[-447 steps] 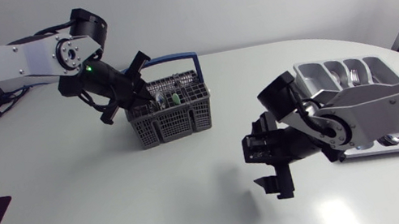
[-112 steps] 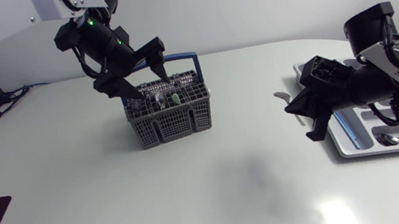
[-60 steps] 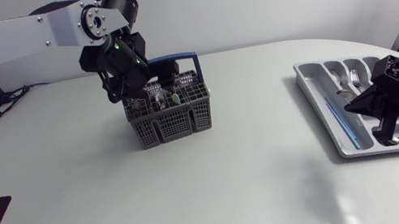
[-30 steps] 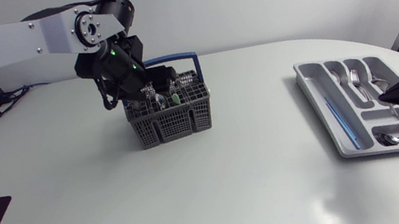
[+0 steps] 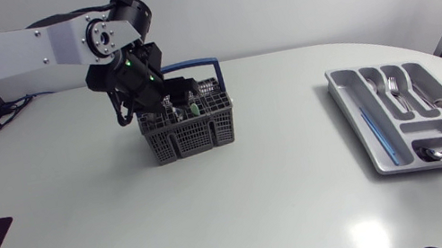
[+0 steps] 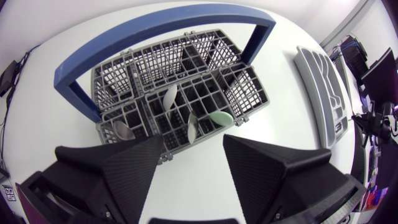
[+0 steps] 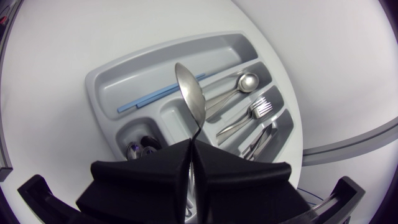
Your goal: Unload the cutlery basket into the drawer organizer.
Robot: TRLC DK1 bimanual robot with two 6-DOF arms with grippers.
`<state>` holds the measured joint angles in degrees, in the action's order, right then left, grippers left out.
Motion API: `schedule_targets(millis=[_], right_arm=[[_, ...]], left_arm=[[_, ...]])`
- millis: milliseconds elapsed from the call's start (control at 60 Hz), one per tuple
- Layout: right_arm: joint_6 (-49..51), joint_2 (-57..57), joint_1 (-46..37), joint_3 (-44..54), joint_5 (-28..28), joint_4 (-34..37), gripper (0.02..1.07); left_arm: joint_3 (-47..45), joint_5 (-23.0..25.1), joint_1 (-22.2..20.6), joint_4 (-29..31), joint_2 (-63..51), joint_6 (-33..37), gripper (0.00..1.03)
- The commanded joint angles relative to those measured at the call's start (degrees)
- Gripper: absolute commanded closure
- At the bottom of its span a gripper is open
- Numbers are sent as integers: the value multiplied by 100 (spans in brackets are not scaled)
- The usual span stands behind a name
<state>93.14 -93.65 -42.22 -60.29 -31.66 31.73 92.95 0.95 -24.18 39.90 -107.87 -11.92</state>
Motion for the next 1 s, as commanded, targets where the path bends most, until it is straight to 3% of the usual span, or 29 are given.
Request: schedule_targets(millis=[0, 533, 600, 800, 850, 983], right_arm=[[521, -251, -120, -88, 81, 132, 101], [1171, -716, -173, 395, 854, -272, 100], [1180, -708, -182, 457, 881, -404, 89], [1171, -541, -208, 545, 969, -483, 28], [1153, -453, -208, 571, 969, -492, 20], [1127, -92, -190, 729, 942, -457, 12]], left_arm=[[-128, -42, -42, -70, 205, 111, 37], [-321, -42, -148, -176, 302, 349, 40], [-330, -42, -139, -176, 311, 428, 40], [-339, -42, -78, -219, 311, 542, 39], [-339, -42, -51, -237, 302, 568, 39], [-339, -34, -7, -290, 276, 647, 39]])
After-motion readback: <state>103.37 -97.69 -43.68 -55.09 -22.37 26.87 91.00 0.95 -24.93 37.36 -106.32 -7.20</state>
